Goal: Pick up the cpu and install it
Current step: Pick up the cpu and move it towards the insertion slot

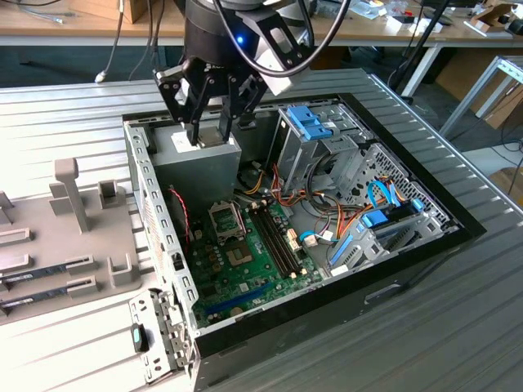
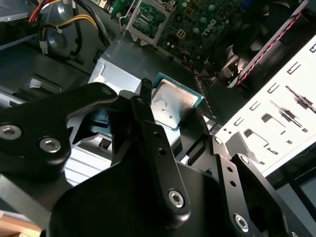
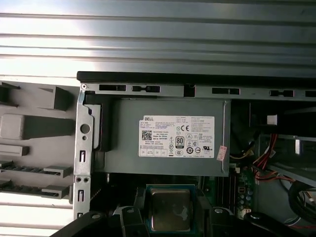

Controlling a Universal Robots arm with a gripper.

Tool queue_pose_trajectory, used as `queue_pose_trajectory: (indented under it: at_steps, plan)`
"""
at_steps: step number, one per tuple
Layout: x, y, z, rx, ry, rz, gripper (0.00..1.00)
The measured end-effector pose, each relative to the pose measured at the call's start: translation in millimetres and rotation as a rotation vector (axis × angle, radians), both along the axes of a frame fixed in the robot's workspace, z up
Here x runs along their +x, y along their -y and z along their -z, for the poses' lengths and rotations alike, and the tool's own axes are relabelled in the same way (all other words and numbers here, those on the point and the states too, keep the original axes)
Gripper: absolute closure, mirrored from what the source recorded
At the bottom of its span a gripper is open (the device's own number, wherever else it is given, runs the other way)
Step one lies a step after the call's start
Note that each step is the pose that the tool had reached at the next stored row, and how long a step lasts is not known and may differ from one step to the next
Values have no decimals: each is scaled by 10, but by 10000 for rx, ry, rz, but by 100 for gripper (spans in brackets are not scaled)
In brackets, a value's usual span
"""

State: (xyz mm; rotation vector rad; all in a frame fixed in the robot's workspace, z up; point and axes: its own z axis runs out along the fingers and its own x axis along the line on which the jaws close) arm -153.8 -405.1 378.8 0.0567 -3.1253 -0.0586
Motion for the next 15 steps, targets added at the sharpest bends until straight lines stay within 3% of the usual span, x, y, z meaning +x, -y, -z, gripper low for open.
queue_pose_trajectory:
  at_steps: [15]
  plan:
    - [105, 15, 84, -54, 0, 0, 53]
